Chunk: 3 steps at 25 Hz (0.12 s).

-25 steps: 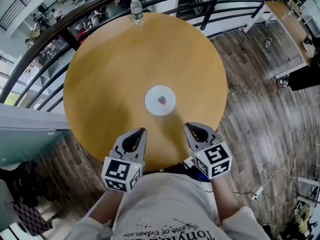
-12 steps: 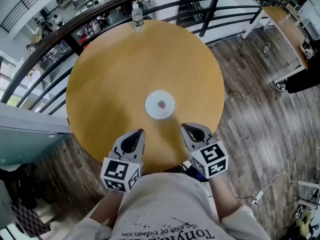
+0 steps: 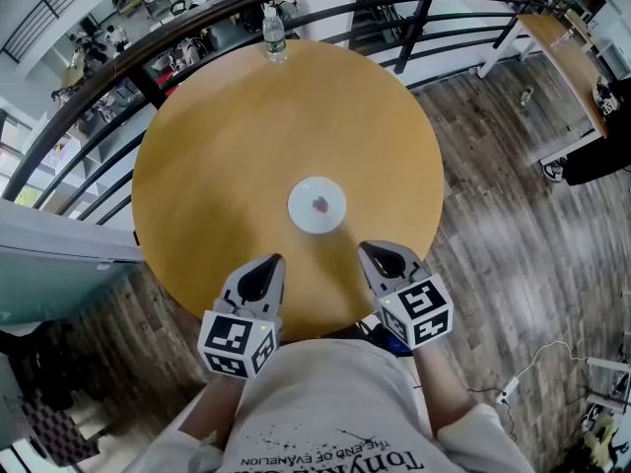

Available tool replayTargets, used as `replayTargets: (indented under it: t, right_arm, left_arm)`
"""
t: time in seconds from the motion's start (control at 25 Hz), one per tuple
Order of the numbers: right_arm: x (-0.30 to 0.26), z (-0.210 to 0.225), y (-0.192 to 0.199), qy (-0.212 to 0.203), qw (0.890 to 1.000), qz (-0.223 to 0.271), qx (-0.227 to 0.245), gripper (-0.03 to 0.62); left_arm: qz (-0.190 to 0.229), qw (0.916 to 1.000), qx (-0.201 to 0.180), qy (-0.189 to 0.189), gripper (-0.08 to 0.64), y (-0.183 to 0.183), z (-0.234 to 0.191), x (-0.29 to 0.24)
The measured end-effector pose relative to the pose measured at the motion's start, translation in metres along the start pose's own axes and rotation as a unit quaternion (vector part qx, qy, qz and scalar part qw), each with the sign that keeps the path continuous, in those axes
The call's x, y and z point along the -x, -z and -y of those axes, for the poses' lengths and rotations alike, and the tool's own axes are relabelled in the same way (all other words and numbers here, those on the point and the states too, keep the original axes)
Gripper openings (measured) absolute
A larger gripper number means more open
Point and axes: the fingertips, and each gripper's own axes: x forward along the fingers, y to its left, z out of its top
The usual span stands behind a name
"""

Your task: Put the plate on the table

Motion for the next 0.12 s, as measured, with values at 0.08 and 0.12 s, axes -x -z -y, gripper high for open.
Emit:
replayTargets:
  t: [0.08,0.12]
  right_arm:
    - [0.0004,0.0009,0.0003,0.002,1.000,0.000,-0.001,0.025]
    - [0.0005,0.0013,0.0004,0.003,1.000,0.000,-0.001,0.025]
  left_arm:
    - [0.001,1.0000,0.000,0.000,0.023,-0.0004,-0.0002,0.0003]
    - [0.001,1.0000,0.001,0.000,0.023,-0.0008,-0.0003,0.0003]
